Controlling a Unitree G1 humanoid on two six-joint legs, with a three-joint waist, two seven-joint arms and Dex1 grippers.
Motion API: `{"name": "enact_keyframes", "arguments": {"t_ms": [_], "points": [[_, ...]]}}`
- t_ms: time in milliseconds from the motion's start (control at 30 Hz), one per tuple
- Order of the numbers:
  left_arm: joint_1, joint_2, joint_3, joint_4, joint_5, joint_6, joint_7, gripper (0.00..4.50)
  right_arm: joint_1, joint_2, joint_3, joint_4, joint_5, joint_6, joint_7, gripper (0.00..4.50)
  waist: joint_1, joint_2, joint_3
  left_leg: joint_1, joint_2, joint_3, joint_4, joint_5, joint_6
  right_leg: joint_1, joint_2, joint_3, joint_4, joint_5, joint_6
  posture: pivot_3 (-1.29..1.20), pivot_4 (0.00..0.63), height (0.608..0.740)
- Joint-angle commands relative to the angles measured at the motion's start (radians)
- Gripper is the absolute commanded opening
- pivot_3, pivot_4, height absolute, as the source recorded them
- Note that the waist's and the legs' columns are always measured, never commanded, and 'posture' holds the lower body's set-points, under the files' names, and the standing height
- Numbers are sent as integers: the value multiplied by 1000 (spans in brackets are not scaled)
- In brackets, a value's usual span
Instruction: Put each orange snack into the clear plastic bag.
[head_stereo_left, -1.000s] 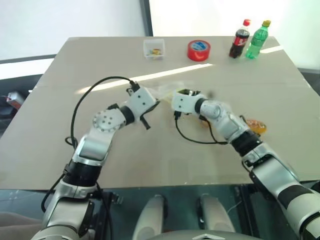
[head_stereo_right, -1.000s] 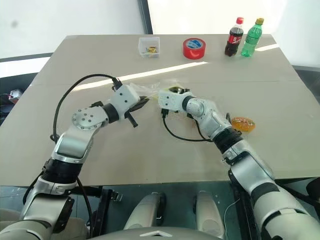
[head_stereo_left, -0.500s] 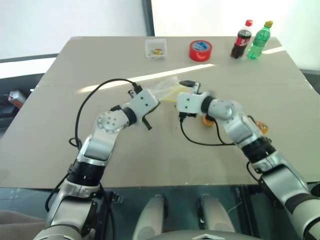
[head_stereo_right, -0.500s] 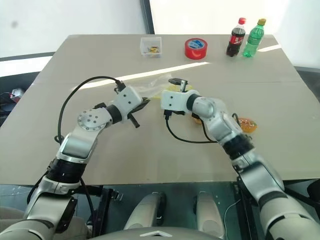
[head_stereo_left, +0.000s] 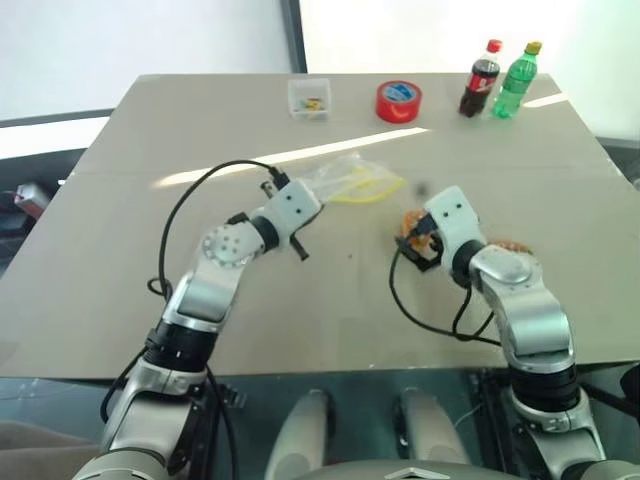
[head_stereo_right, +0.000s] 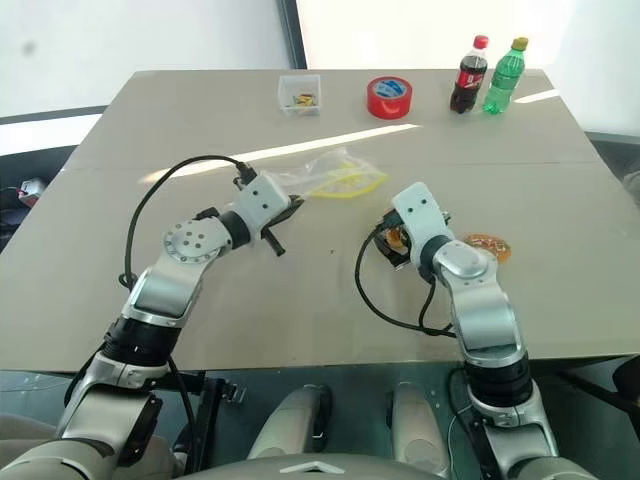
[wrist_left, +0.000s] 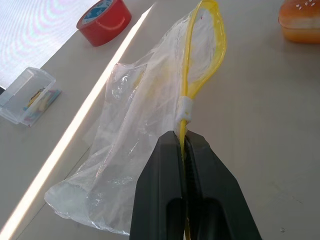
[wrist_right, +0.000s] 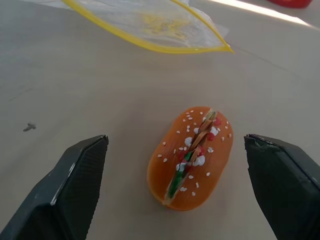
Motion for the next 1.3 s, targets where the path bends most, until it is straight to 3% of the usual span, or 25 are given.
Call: {"name": "enact_keyframes", "arguments": {"t_ms": [33, 267, 300, 367, 533, 633, 933, 1300], "points": [[-27, -2, 6, -4, 4, -30, 3, 0, -6, 34, -43, 5, 16, 25, -78, 4445, 1, 0, 0, 0, 0, 0, 0, 0, 0, 0, 0, 0, 0, 0, 0, 0, 150, 740], [-37, -2, 4, 5, 6, -40, -6, 0, -10, 63, -53, 125, 48, -25, -167, 4445, 1, 0, 0, 0, 0, 0, 0, 0, 0, 0, 0, 0, 0, 0, 0, 0, 150, 740], [-37, -1, 5, 4, 6, -39, -6, 0, -10, 65, -54, 134, 55, -33, -173, 4220, 1, 0, 0, 0, 0, 0, 0, 0, 0, 0, 0, 0, 0, 0, 0, 0, 150, 740], [-35, 0, 6, 2, 6, -37, -6, 0, -11, 65, -50, 146, 66, -54, -182, 3648, -1, 0, 0, 0, 0, 0, 0, 0, 0, 0, 0, 0, -1, 0, 0, 0, 150, 740], [-29, 3, 9, -4, 7, -33, -4, 0, -16, 58, -43, 152, 90, -74, -200, 1149, -1, 0, 0, 0, 0, 0, 0, 0, 0, 0, 0, 0, -1, 0, 0, 0, 150, 740], [-25, 1, 9, -4, 7, -32, -2, 0, -18, 45, -32, 151, 102, -101, -198, 10, -1, 0, 0, 0, 0, 0, 0, 0, 0, 0, 0, 0, -1, 0, 0, 0, 150, 740], [-22, -9, -7, -6, 14, -52, 1, 0, -47, -67, 43, 91, 195, -170, -57, 10, -1, 0, 0, 0, 0, 0, 0, 0, 0, 0, 0, 0, -1, 0, 0, 0, 150, 740], [7, -2, -27, -44, 7, -81, -32, 0, -111, -81, 60, 120, 241, -165, -57, 10, -1, 0, 0, 0, 0, 0, 0, 0, 0, 0, 0, 0, -1, 0, 0, 0, 150, 740]]}}
